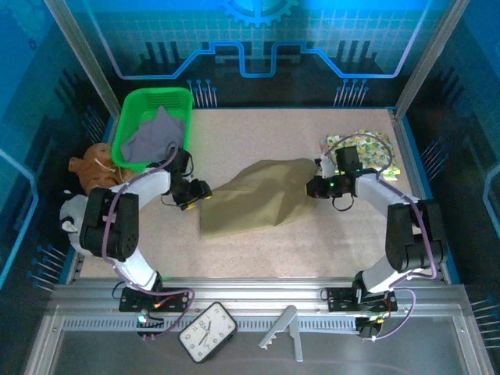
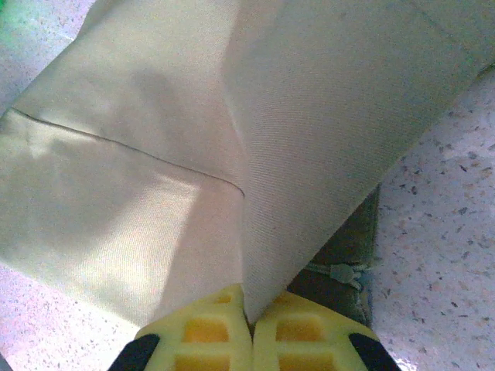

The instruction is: Fold and stack the skirts

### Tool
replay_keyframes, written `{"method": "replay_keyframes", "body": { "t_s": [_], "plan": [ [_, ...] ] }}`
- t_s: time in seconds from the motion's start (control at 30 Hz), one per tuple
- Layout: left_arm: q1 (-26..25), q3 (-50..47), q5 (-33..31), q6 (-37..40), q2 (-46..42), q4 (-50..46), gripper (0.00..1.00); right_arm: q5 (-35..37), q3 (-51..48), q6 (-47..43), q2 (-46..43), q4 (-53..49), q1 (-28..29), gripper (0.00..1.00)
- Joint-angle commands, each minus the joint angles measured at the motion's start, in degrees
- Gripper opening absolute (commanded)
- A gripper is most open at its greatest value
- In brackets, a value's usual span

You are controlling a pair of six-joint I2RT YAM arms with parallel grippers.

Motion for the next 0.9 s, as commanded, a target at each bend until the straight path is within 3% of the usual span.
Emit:
{"method": "replay_keyframes", "body": {
  "t_s": [0.0, 0.17, 0.27, 0.43, 0.73, 0.87],
  "plan": [
    [0.5, 0.7, 6.1, 2.6, 0.7, 2.9, 0.53, 0.7, 1.6, -0.8, 1.6, -2.0, 0.9, 0.00],
    [0.5, 0.2, 5.5, 2.5, 1.4, 4.5, 0.43, 1.4, 1.7, -0.8, 1.9, -2.4, 1.4, 0.00],
    [0.5, 0.8, 5.7, 2.0, 2.1, 5.4, 0.22, 1.0, 1.5, -0.9, 1.1, -2.0, 1.4, 0.00],
    [0.6, 1.4, 3.9, 1.8, 0.0, 5.0, 0.00, -2.7, 2.2, -1.5, -3.0, -2.3, 0.9, 0.00],
    [4.9, 3.6, -3.5, 1.3, -28.5, -0.2, 0.00, -15.5, 10.7, -4.3, -24.5, -7.4, -6.5, 0.00],
    [6.0, 9.3, -7.3, 1.9, -38.6, -1.4, 0.00, -14.9, 16.8, -5.7, -29.4, -9.0, -7.2, 0.00]
  ]
}}
